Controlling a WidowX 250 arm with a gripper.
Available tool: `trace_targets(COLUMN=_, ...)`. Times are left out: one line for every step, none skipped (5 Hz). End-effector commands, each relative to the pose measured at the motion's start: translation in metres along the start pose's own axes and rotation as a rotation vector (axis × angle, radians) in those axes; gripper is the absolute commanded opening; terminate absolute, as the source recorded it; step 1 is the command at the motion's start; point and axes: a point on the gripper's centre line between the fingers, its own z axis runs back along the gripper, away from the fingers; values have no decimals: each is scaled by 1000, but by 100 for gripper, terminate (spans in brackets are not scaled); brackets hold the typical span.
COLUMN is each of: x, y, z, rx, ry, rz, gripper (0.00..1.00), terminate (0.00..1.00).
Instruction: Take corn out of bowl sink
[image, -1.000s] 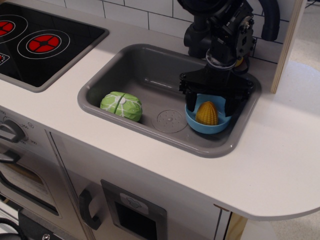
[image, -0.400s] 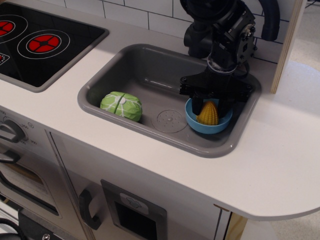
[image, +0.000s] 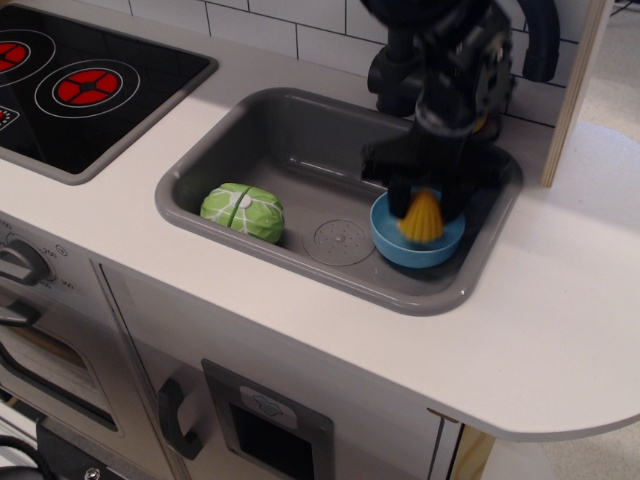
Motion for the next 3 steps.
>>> trace_targets(x=-1, y=14, z=52, rx=-100, ry=-65, rz=2, gripper=0, terminate=0)
trace_targets(x=-32, y=26, z=51, rx=-107, ry=5, rz=-109, gripper=0, terminate=0)
trace_targets(x=-51, y=35, z=46, rx=-90, ry=27, rz=-144, gripper=0, terminate=0)
